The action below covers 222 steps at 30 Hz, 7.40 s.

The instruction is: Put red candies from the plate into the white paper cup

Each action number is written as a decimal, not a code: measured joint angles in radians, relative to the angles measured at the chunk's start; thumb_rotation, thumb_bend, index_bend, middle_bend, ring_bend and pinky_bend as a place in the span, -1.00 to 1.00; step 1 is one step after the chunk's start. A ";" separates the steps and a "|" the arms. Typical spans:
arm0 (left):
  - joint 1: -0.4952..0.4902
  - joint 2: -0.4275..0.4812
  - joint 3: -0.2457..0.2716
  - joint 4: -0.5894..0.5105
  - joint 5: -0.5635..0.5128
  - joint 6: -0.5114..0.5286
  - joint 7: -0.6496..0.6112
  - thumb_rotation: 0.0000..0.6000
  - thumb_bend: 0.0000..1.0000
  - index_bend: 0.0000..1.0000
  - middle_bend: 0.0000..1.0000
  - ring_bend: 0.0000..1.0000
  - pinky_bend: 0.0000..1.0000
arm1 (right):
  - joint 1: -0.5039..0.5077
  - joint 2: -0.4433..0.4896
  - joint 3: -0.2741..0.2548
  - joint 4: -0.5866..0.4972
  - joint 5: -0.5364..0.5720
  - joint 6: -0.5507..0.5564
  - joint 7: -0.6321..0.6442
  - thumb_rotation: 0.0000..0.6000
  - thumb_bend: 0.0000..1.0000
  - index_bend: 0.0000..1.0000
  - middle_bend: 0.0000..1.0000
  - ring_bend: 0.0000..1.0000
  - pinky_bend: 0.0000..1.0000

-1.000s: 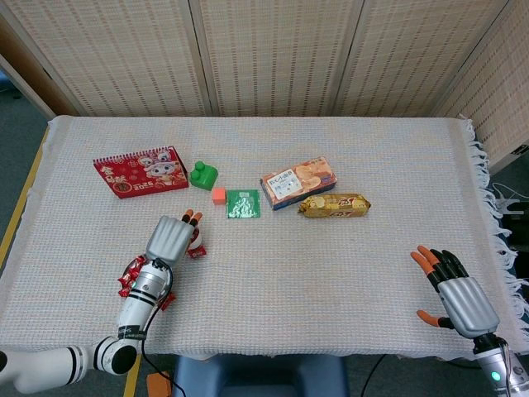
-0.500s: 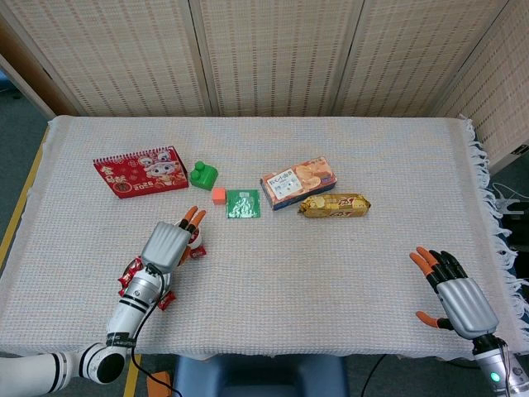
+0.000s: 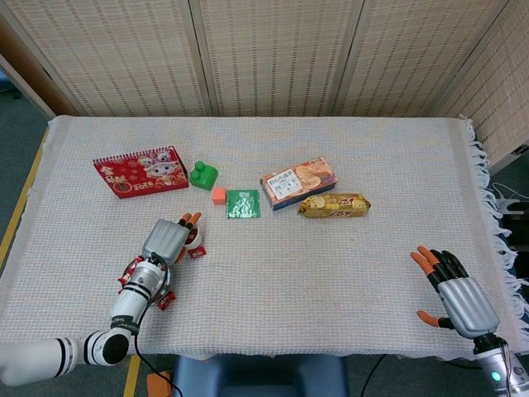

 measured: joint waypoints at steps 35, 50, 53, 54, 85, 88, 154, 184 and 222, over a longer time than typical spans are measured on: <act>-0.027 -0.040 0.014 0.126 0.018 0.037 -0.021 1.00 -0.19 -0.87 -0.79 0.62 1.00 | 0.003 -0.006 0.006 -0.004 0.018 -0.011 -0.020 1.00 -0.88 -1.00 -1.00 -1.00 -0.88; 0.003 0.006 0.041 0.009 0.119 0.108 -0.065 1.00 -0.19 -0.72 -0.52 0.62 1.00 | -0.004 0.001 0.003 -0.006 0.010 0.004 -0.006 1.00 -0.88 -1.00 -1.00 -1.00 -0.88; 0.033 0.011 0.076 -0.017 0.237 0.155 -0.116 1.00 -0.19 -0.58 -0.38 0.62 1.00 | -0.003 0.001 0.001 -0.006 0.004 0.002 -0.005 1.00 -0.88 -1.00 -1.00 -1.00 -0.88; 0.047 0.010 0.097 -0.025 0.290 0.174 -0.133 1.00 -0.19 -0.54 -0.35 0.62 1.00 | -0.003 0.001 0.000 -0.007 0.001 0.002 -0.005 1.00 -0.88 -1.00 -1.00 -1.00 -0.88; 0.140 -0.289 0.108 0.384 0.464 0.158 -0.215 1.00 -0.18 -0.41 -0.33 0.69 1.00 | -0.007 0.012 -0.004 -0.002 -0.013 0.014 0.019 1.00 -0.88 -1.00 -1.00 -1.00 -0.88; 0.137 -0.310 0.102 0.418 0.471 0.149 -0.231 1.00 -0.18 -0.40 -0.31 0.69 1.00 | -0.007 0.012 -0.003 -0.001 -0.011 0.014 0.019 1.00 -0.88 -1.00 -1.00 -1.00 -0.88; 0.045 -0.224 -0.122 0.360 0.360 0.129 -0.193 1.00 -0.18 -0.18 -0.09 0.72 1.00 | -0.004 0.007 0.006 -0.005 0.009 0.002 0.006 1.00 -0.88 -1.00 -1.00 -1.00 -0.84; 0.426 0.047 0.281 0.066 0.703 0.445 -0.483 1.00 -0.19 -0.48 -0.30 0.71 1.00 | -0.009 0.007 -0.015 -0.011 -0.034 0.014 -0.002 1.00 -0.88 -1.00 -1.00 -1.00 -0.84; 0.518 -0.249 0.296 0.572 0.893 0.450 -0.454 1.00 -0.19 -0.25 -0.14 0.71 1.00 | -0.018 0.019 -0.020 -0.010 -0.045 0.032 0.015 1.00 -0.88 -1.00 -1.00 -1.00 -0.79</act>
